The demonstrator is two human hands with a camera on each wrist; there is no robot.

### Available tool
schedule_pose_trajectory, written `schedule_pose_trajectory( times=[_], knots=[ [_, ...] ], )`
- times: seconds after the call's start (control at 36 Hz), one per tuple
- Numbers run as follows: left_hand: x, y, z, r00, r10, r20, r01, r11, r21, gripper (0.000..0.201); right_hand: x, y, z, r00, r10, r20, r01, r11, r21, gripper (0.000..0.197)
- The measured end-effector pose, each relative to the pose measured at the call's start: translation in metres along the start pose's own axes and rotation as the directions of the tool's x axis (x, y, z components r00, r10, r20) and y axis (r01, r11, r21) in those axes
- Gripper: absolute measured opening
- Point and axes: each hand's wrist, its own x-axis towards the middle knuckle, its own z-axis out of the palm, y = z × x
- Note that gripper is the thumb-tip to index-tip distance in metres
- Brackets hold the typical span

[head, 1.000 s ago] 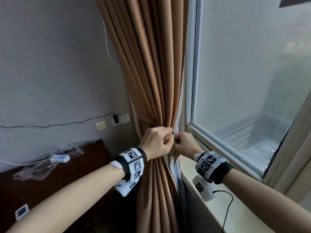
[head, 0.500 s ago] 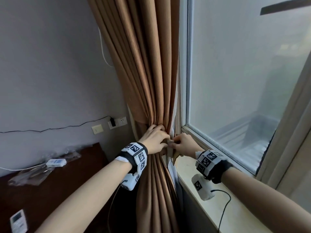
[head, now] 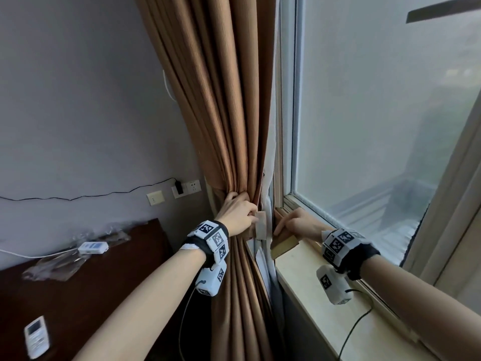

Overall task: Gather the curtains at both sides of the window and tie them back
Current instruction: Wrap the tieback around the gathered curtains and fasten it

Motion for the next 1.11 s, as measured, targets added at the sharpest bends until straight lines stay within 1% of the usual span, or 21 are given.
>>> schedule_pose_trajectory(
  times=[0.08, 0.17, 0.25, 0.33, 0.39, 0.44, 0.5, 0.58, 0.64, 0.75, 0.83, 0.94, 1.06, 1.11],
  knots=[
    [-0.001, -0.001, 0.001, 1.000, -0.022, -0.010, 0.022, 1.000, -0.002, 0.028, 0.002, 0.004, -0.001, 0.996, -0.075, 0.052, 0.083, 0.983, -0.164, 0.051],
    [-0.001, 0.001, 0.000, 1.000, -0.025, -0.012, 0.025, 1.000, 0.001, 0.029, 0.007, 0.008, -0.004, 0.985, -0.127, 0.118, 0.152, 0.959, -0.241, 0.059],
    [-0.002, 0.002, 0.000, 0.999, -0.032, -0.025, 0.032, 0.999, 0.000, 0.029, 0.010, 0.010, -0.006, 0.973, -0.177, 0.151, 0.213, 0.937, -0.276, 0.055],
    [-0.002, 0.001, 0.000, 0.999, -0.044, -0.031, 0.044, 0.999, -0.007, 0.029, 0.009, 0.010, -0.009, 0.964, -0.185, 0.190, 0.233, 0.931, -0.279, 0.042],
    [-0.002, 0.000, 0.000, 0.998, -0.054, -0.029, 0.054, 0.998, -0.016, 0.029, 0.011, 0.011, -0.011, 0.964, -0.236, 0.125, 0.264, 0.907, -0.327, 0.027],
    [-0.001, -0.001, 0.000, 0.998, -0.063, -0.026, 0.062, 0.998, -0.021, 0.029, 0.013, 0.013, -0.011, 0.965, -0.260, 0.046, 0.261, 0.913, -0.313, 0.013],
    [-0.001, -0.001, 0.001, 0.997, -0.069, -0.022, 0.068, 0.998, -0.019, 0.029, 0.013, 0.016, -0.010, 0.962, -0.271, -0.003, 0.258, 0.919, -0.297, 0.008],
    [0.000, 0.001, 0.002, 0.997, -0.072, -0.024, 0.071, 0.997, -0.023, 0.028, 0.010, 0.013, -0.006, 0.952, -0.298, -0.067, 0.264, 0.912, -0.313, 0.008],
    [0.001, 0.003, 0.002, 0.997, -0.069, -0.030, 0.068, 0.997, -0.026, 0.028, 0.009, 0.009, -0.004, 0.947, -0.316, -0.062, 0.270, 0.884, -0.381, 0.010],
    [0.001, 0.005, 0.002, 0.997, -0.071, -0.027, 0.071, 0.997, -0.026, 0.029, 0.013, -0.002, -0.002, 0.943, -0.331, -0.021, 0.262, 0.782, -0.566, 0.021],
    [0.001, 0.005, 0.001, 0.997, -0.075, -0.014, 0.075, 0.997, -0.017, 0.027, 0.015, -0.008, -0.002, 0.938, -0.347, -0.006, 0.260, 0.715, -0.650, 0.026],
    [0.001, 0.006, 0.001, 0.997, -0.079, -0.012, 0.079, 0.997, -0.010, 0.026, 0.024, -0.011, 0.003, 0.929, -0.367, 0.038, 0.293, 0.672, -0.680, 0.027],
    [0.000, 0.008, 0.000, 0.997, -0.080, -0.012, 0.080, 0.997, -0.008, 0.029, 0.031, -0.012, 0.007, 0.913, -0.405, 0.040, 0.311, 0.633, -0.709, 0.024],
    [-0.001, 0.008, -0.001, 0.997, -0.078, -0.008, 0.078, 0.997, -0.009, 0.029, 0.032, -0.013, 0.009, 0.915, -0.401, 0.042, 0.309, 0.628, -0.714, 0.024]
  ],
)
